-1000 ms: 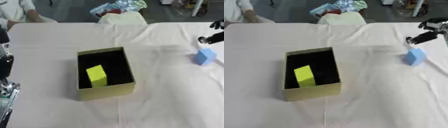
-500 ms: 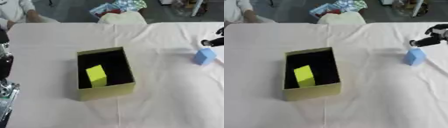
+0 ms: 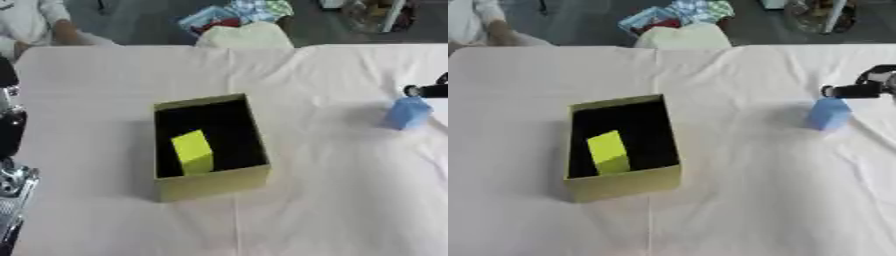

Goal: Pick up objects on the table and place them in the box.

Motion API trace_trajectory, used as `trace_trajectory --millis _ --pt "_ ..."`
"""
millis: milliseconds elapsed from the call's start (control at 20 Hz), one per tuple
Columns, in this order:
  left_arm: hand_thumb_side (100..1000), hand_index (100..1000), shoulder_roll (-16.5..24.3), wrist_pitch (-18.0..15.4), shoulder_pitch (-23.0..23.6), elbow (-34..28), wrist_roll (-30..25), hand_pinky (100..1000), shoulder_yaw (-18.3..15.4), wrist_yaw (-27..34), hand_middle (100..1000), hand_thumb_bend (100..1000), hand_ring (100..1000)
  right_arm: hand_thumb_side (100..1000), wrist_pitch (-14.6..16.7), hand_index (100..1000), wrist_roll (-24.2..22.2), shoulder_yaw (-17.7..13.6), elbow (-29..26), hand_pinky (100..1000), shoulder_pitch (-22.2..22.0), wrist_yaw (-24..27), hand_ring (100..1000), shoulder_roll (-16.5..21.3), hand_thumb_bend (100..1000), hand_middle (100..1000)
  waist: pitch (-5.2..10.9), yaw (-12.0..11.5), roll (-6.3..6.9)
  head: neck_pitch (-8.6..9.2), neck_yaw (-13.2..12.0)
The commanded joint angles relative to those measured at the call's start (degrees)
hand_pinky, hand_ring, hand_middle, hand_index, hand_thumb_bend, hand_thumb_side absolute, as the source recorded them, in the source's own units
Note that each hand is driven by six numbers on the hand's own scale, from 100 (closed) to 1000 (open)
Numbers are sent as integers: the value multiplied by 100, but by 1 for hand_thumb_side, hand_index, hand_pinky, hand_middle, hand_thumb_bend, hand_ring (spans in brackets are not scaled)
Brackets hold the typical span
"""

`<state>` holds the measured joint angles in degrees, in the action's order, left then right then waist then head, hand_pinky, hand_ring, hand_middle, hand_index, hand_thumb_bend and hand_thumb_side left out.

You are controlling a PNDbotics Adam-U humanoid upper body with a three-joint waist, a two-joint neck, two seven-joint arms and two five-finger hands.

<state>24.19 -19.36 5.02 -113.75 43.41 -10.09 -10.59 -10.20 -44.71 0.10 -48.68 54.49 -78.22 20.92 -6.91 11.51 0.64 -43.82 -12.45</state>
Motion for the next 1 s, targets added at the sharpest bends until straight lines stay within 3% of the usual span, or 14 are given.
trace_trajectory --millis 50,450,1000 --pt "603 736 81 -5 -10 -85 24 872 -42 -37 757 460 642 1000 -125 992 74 -136 55 841 148 -71 956 26 323 850 57 0 12 -30 6" --pt "597 735 70 -9 -9 -85 13 873 -38 -37 758 458 642 1000 -254 996 269 -205 95 833 77 189 948 -154 302 837 48 -6 35 -30 13" --pt "597 735 50 -8 -16 -85 0 874 -32 -36 758 455 642 1000 -372 989 264 -233 317 829 1 11 943 -268 322 808 31 -28 43 -30 1"
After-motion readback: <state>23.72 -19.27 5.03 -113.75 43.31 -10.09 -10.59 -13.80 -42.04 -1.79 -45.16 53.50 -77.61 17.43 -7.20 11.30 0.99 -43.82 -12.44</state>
